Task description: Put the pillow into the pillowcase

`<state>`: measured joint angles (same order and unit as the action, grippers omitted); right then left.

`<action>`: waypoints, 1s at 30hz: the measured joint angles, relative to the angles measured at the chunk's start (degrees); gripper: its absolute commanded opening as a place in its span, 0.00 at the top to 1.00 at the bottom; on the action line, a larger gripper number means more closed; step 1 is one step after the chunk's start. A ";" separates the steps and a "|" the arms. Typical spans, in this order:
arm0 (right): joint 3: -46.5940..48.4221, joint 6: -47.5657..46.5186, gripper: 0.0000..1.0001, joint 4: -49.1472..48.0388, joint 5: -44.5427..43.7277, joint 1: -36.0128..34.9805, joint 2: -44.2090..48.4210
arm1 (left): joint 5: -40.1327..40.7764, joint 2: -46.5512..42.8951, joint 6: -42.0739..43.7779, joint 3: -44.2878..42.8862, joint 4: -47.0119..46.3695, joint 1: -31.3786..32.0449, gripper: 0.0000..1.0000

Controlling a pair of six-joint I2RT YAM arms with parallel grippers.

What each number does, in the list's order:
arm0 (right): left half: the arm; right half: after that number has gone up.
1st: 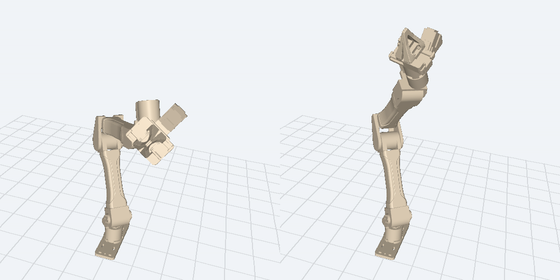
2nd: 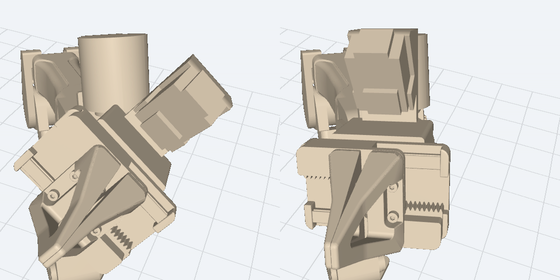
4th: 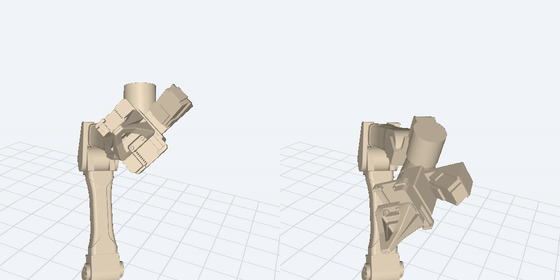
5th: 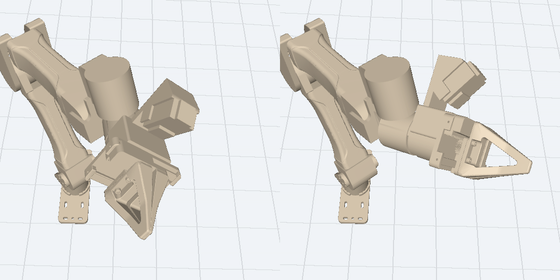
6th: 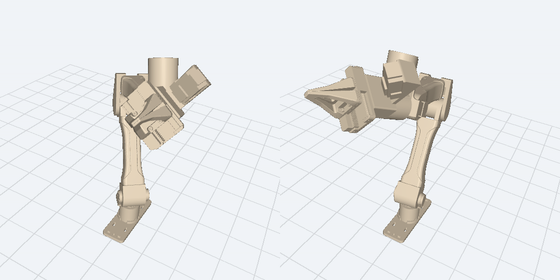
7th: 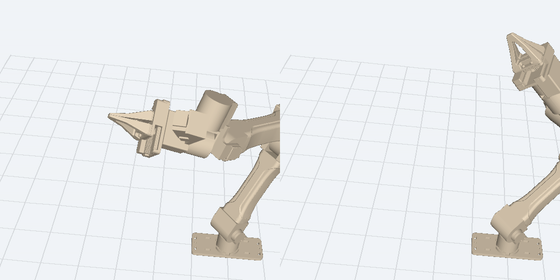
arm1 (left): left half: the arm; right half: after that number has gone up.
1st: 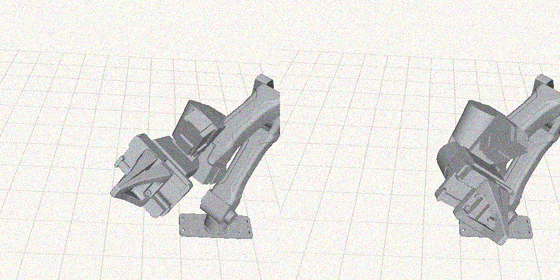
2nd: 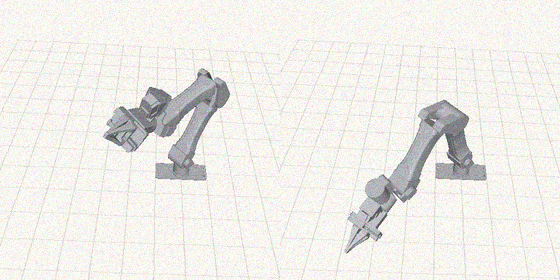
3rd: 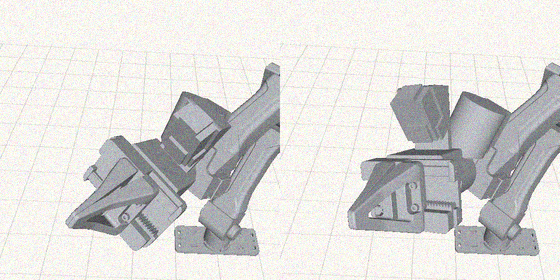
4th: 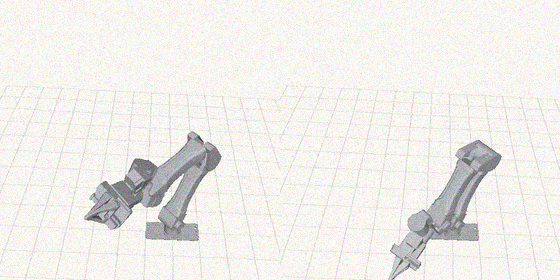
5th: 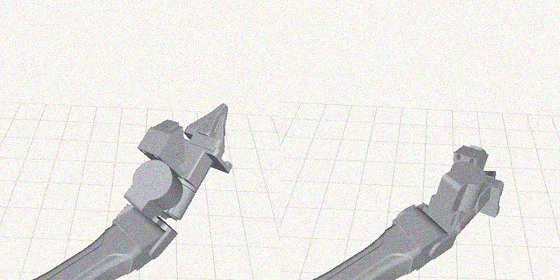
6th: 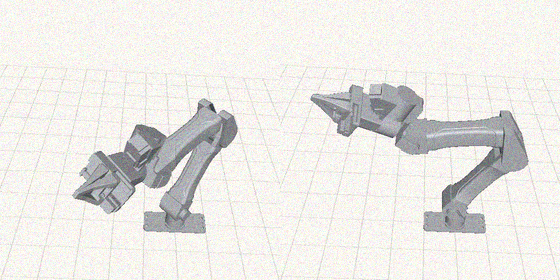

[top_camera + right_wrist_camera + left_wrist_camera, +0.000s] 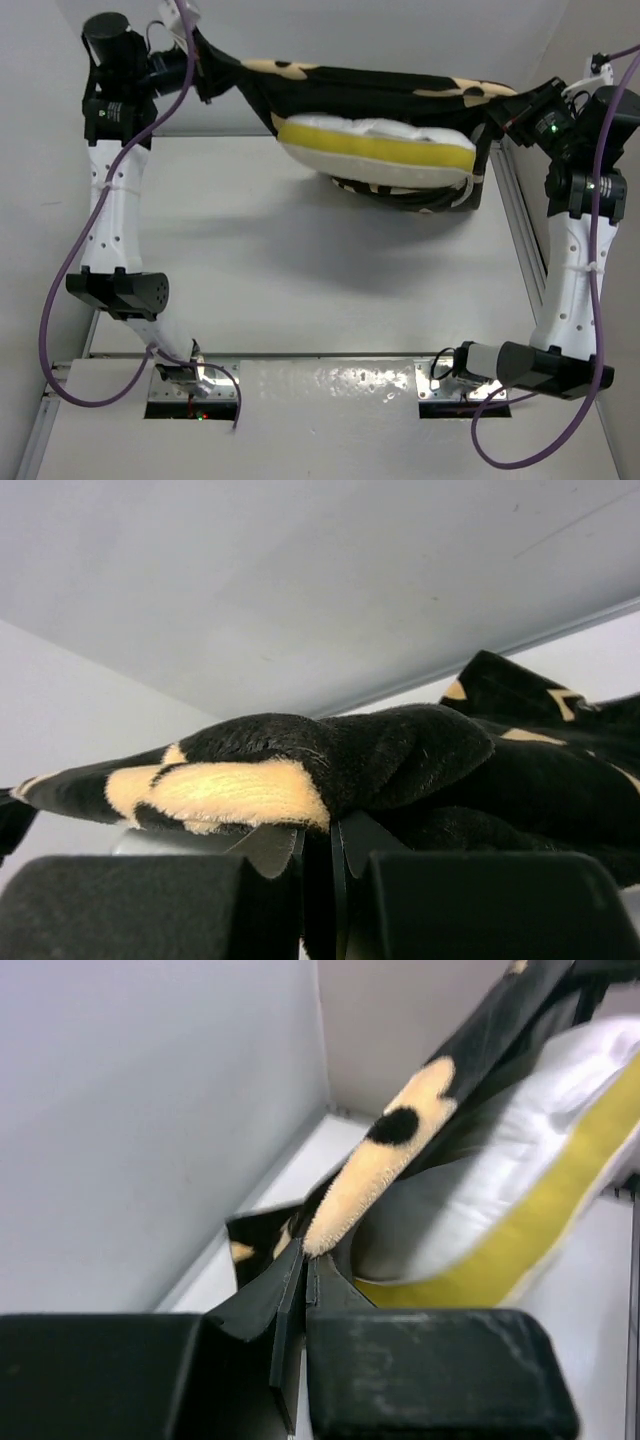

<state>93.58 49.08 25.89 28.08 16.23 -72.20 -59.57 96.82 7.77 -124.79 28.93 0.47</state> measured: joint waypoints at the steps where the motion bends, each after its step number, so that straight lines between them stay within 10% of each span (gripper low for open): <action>1: 0.96 0.52 1.00 -0.11 -0.48 -0.46 -0.72 | 0.37 0.48 -2.25 -2.47 -1.05 -0.35 1.00; 21: 16.94 17.44 1.00 -33.35 12.09 -3.06 -1.03 | 2.95 -4.59 -34.27 -23.41 -35.52 -27.39 1.00; 30: 28.63 3.63 1.00 -14.36 10.97 -6.58 -13.35 | 12.00 -3.30 -20.48 -14.99 -25.64 -15.74 1.00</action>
<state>122.21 52.71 11.53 39.05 9.65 -85.56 -47.57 93.51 -12.71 -139.79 3.29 -15.27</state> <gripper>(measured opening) 0.068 0.007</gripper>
